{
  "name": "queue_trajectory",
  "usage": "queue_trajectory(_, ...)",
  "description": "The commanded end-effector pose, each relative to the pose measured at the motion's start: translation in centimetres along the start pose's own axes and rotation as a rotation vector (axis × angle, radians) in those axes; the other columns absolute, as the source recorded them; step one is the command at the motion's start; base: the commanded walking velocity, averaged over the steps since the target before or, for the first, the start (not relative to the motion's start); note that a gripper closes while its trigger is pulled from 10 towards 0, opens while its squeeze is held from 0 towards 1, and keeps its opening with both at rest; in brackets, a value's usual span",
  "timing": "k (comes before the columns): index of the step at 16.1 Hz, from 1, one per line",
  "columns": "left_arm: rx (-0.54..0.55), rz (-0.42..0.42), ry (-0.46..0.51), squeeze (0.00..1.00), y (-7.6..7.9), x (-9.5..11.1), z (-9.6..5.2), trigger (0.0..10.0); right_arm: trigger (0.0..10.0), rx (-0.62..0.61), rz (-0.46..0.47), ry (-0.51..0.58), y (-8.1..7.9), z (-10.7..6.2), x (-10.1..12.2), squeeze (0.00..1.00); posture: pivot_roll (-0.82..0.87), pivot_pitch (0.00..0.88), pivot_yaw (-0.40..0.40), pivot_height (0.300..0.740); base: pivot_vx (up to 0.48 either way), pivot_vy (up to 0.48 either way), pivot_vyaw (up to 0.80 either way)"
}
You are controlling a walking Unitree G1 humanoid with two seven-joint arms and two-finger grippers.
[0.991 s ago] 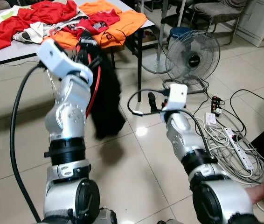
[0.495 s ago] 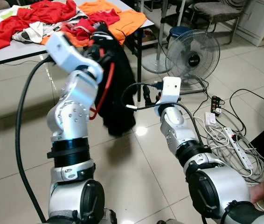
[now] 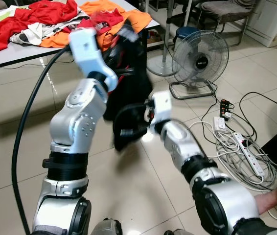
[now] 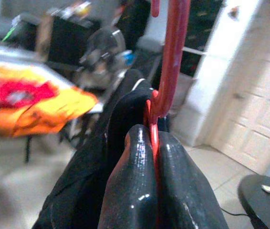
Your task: Hang hanger
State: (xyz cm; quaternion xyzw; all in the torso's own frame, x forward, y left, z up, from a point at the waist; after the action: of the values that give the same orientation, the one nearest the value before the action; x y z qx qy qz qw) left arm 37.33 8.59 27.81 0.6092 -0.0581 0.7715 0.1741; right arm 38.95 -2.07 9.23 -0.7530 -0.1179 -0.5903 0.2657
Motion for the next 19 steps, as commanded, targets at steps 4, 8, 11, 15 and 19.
queue_trajectory(4,-0.091,0.052,0.089,0.00,2.0,1.7,-0.4,10.0,10.0,0.096,-0.082,0.003,-1.1,0.1,0.7,0.00,0.02,0.055,0.041,0.740,0.000,0.000,0.00)
queue_trajectory(8,-0.123,0.065,0.090,0.00,2.5,1.3,-0.8,10.0,10.0,0.065,-0.215,0.076,-1.2,0.3,2.4,0.00,0.03,0.051,0.034,0.740,0.000,0.000,0.00)
queue_trajectory(11,-0.131,0.071,0.082,0.00,2.6,0.9,-0.9,10.0,10.0,0.058,-0.215,0.076,-1.2,0.2,2.1,0.00,0.03,0.053,0.029,0.740,0.000,0.000,0.00)
queue_trajectory(15,-0.099,0.153,0.034,0.00,0.9,-0.9,-0.8,10.0,10.0,0.255,-0.260,0.022,-2.7,-1.4,0.7,0.00,0.03,0.060,0.029,0.740,0.000,0.000,0.00)
queue_trajectory(19,-0.044,0.226,-0.021,0.00,-1.2,-2.7,-0.4,10.0,10.0,0.470,-0.282,0.000,-4.2,-4.8,1.4,0.00,0.01,0.062,0.035,0.740,0.000,0.000,0.00)
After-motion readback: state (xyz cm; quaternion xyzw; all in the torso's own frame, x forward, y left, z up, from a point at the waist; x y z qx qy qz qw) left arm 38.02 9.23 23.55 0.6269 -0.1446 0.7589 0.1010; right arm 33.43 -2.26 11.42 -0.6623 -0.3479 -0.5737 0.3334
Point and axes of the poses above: a point about 5 cm out from each wrist's last joint towards the gripper, its own z axis pointing out of the wrist towards the gripper, its own x axis along the axis of the wrist's last joint, y = z × x, the point moved 4 cm from there along z, pointing out of the wrist towards the gripper, and after that the axes turned 6 degrees about z, right-handed, at the moved point
